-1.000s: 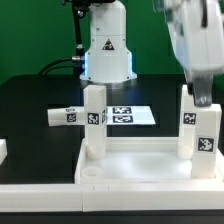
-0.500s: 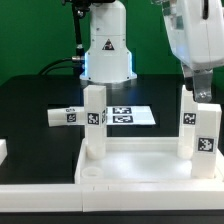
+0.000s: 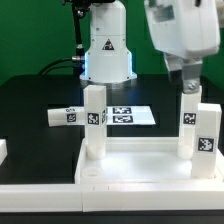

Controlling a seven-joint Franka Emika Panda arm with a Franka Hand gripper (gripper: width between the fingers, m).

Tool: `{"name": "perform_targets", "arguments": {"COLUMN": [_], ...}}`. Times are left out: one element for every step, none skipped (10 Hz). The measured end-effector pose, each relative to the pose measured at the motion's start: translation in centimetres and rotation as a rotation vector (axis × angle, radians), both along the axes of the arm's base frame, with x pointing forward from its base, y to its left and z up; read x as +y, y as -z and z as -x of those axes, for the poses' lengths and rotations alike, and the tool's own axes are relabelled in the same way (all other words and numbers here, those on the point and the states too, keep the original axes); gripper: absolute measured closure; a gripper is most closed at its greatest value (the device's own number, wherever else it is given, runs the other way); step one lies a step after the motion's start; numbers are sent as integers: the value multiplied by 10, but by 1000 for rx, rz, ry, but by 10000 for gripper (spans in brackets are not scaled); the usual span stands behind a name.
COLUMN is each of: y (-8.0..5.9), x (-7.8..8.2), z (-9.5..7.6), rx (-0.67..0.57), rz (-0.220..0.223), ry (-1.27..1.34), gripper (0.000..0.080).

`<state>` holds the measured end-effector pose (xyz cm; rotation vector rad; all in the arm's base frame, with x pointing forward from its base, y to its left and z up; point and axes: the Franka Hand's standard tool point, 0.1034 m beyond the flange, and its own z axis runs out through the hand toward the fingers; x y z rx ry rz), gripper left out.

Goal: Assemble desk

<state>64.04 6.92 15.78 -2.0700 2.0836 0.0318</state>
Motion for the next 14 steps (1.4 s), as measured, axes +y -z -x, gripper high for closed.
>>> {"name": "perform_targets", "arguments": {"y": [1,1,0,-5,-15,-22,-24,-23,-23,-23,-22,-22,-19,-10], "x": [1,0,-2,-14,-35,-53,-62,-62,-62,-62,-65,-84,-115,-140], "z": [0,0,0,0,3,9,8,9,9,9,12,18,31,47], "rx": [1,-2,-8,-23,-39,-47,-53,-61,-66,-64,-64,-55,-59,-46], "rz": [1,4,8,14,19,20,21,34,38,35,11,-35,-56,-61], "ry": [-3,-22,-52,-130,-214,-306,-309,-377,-409,-395,-404,-385,-407,-410], "gripper": [150,150,150,150,150,150,150,150,150,150,150,150,150,150]}}
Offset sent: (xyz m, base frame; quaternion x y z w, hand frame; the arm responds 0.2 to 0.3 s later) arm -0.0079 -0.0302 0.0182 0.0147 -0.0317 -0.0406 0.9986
